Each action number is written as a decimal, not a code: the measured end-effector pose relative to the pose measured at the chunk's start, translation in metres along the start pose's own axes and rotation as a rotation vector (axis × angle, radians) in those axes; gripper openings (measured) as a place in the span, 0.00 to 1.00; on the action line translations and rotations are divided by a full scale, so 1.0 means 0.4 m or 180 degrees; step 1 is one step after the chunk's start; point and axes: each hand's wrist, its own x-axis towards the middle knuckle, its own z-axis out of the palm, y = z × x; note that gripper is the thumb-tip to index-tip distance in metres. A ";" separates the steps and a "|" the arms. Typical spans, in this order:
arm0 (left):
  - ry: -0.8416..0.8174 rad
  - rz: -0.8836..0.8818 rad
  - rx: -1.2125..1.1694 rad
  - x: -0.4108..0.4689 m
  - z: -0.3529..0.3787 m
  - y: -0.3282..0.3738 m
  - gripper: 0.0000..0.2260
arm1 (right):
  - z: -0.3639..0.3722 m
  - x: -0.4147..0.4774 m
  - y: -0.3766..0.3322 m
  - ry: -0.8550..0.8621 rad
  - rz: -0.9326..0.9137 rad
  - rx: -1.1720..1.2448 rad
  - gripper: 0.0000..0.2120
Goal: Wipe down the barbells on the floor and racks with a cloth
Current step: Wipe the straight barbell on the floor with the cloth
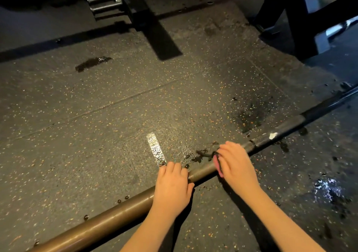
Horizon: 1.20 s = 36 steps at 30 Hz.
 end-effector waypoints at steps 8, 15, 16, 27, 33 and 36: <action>-0.0356 0.0546 0.0469 0.094 -0.038 -0.020 0.27 | 0.056 -0.039 -0.076 0.0099 0.0264 0.0515 0.14; -0.0139 0.0494 0.0073 0.068 -0.008 0.003 0.21 | -0.028 0.024 0.106 0.0269 0.0590 -0.0228 0.21; -0.0094 0.0477 0.0061 0.062 -0.004 0.009 0.20 | -0.023 0.023 0.115 0.0318 0.0861 -0.0215 0.23; 0.0672 0.0169 0.0020 0.034 0.046 0.077 0.18 | -0.061 -0.025 0.101 0.0242 0.0369 -0.0307 0.18; 0.0750 0.0283 -0.0103 0.047 0.050 0.078 0.18 | -0.004 -0.061 0.035 0.0411 0.0765 0.0142 0.15; 0.0836 0.0217 -0.0070 0.034 0.063 0.087 0.19 | 0.001 -0.117 0.020 -0.0093 0.0017 0.0423 0.16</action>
